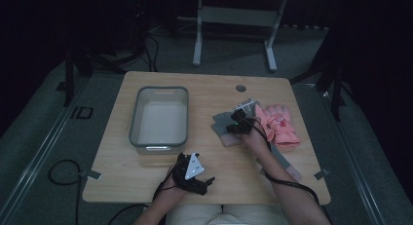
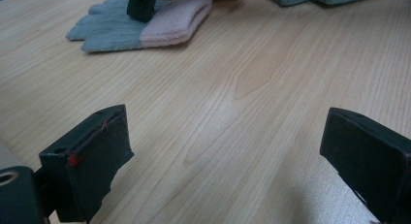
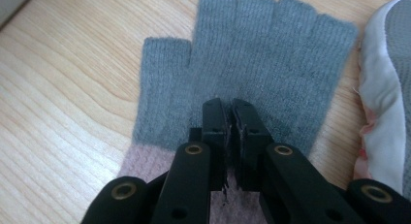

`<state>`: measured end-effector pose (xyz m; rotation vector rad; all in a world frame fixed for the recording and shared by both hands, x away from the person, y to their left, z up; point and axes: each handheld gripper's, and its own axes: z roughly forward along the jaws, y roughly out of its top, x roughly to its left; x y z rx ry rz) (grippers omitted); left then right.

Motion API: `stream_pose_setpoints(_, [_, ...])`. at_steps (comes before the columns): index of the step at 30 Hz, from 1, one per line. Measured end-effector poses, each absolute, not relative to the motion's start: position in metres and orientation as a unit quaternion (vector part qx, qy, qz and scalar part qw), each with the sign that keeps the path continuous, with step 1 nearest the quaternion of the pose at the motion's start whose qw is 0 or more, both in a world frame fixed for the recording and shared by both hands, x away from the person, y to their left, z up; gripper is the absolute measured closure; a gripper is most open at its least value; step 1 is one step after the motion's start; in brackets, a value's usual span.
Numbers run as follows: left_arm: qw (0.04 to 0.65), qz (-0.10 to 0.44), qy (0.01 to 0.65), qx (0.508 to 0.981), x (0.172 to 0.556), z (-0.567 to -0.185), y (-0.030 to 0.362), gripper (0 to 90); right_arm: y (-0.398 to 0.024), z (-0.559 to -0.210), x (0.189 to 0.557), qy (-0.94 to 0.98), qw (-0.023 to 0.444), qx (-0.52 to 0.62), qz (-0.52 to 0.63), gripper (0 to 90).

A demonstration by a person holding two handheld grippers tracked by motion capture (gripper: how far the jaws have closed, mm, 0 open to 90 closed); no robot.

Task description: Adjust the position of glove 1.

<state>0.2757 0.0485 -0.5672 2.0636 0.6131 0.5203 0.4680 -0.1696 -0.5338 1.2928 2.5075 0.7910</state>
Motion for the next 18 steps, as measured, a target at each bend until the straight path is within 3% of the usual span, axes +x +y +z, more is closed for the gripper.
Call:
stream_pose_setpoints(7, [0.45, 0.208, 0.248, 0.832, 0.276, -0.567, 0.049, 3.4, -0.177, -0.512, 0.448, 0.824, 0.1, 0.458, 0.319, 86.6])
stream_pose_setpoints(12, [0.447, 0.21, 0.247, 0.834, 0.275, -0.567, 0.049, 3.3, -0.187, -0.482, 0.402, 0.795, 0.111, 0.471, 0.366, 86.9])
stream_pose_setpoints(18, [0.444, 0.212, 0.247, 0.835, 0.275, -0.567, 0.048, 3.4, -0.196, -0.473, 0.357, 0.762, 0.124, 0.492, 0.403, 86.9])
